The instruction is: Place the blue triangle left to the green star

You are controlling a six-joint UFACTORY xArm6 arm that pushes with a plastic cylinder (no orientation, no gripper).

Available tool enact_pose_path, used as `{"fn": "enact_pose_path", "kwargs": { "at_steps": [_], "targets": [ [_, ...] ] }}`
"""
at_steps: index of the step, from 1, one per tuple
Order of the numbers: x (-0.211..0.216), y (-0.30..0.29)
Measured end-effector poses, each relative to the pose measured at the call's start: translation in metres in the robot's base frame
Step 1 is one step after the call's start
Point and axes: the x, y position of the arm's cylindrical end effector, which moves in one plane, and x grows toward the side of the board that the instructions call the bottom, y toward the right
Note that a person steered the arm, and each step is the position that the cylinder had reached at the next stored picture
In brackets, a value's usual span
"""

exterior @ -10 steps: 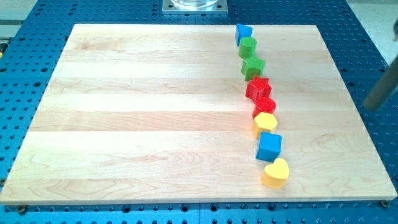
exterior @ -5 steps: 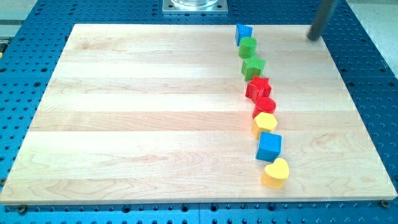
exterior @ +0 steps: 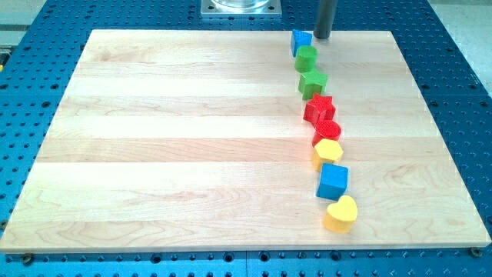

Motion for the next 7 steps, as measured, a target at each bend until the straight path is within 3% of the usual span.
{"fn": "enact_pose_path", "kwargs": {
  "at_steps": [2, 4, 6, 7],
  "targets": [
    [0.025, -0.050],
    [0.096, -0.121],
    [0.115, -0.120],
    [0.085, -0.116]
  ]
}}
